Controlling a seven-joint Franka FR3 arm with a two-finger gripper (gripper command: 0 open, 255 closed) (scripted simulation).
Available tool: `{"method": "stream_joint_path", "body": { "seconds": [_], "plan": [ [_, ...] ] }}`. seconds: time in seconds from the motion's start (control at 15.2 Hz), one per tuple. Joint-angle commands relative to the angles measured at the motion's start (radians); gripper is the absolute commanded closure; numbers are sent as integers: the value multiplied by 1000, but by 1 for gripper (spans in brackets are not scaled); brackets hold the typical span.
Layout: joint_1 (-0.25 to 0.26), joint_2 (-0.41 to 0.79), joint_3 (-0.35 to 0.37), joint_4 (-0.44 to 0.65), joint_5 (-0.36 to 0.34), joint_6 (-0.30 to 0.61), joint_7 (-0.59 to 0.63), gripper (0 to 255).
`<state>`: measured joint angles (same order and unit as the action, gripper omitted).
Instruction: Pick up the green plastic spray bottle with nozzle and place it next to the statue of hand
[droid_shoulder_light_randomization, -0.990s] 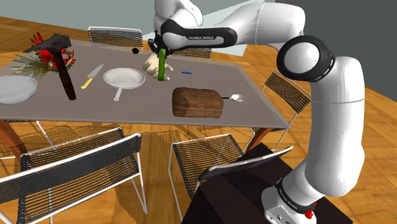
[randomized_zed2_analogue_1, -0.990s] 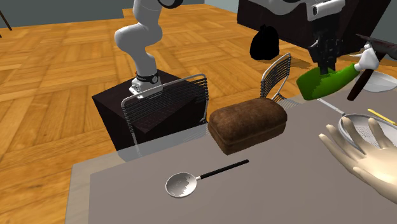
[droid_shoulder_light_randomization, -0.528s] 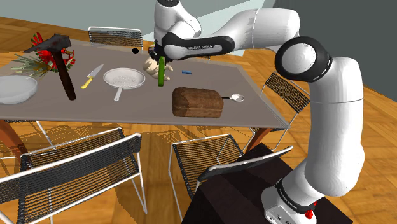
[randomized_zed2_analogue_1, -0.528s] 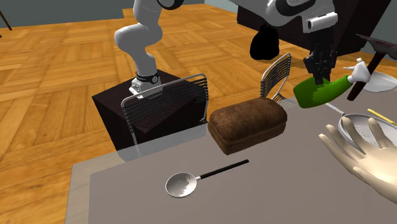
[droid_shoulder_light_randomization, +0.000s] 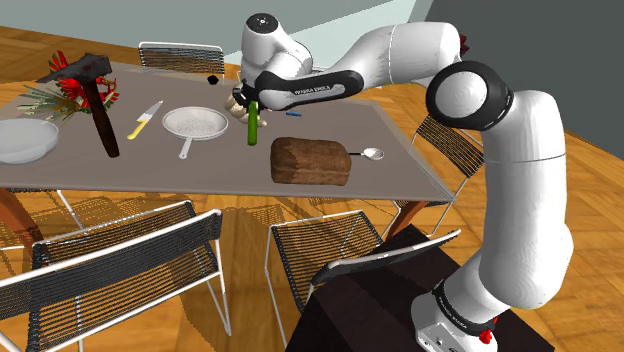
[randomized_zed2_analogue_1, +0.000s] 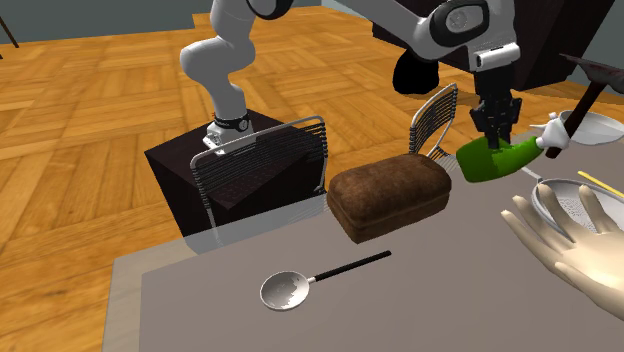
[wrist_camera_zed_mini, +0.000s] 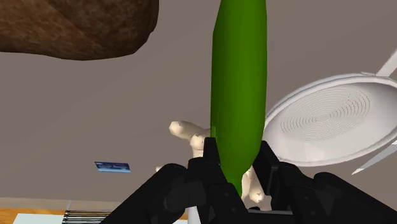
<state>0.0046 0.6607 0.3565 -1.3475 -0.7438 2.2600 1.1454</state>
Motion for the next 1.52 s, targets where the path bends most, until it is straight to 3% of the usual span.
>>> {"method": "stream_joint_path", "body": {
  "seconds": [0.0,0.73,1.25,1.32,1.45],
  "plan": [
    [1,7,-5,-12,-9,18,13,255],
    [15,70,-41,-49,-64,107,82,255],
    [15,70,-40,-49,-64,107,82,255],
    [15,72,-41,-47,-64,106,82,0],
    [15,74,-41,-43,-64,105,81,0]
  ]
}}
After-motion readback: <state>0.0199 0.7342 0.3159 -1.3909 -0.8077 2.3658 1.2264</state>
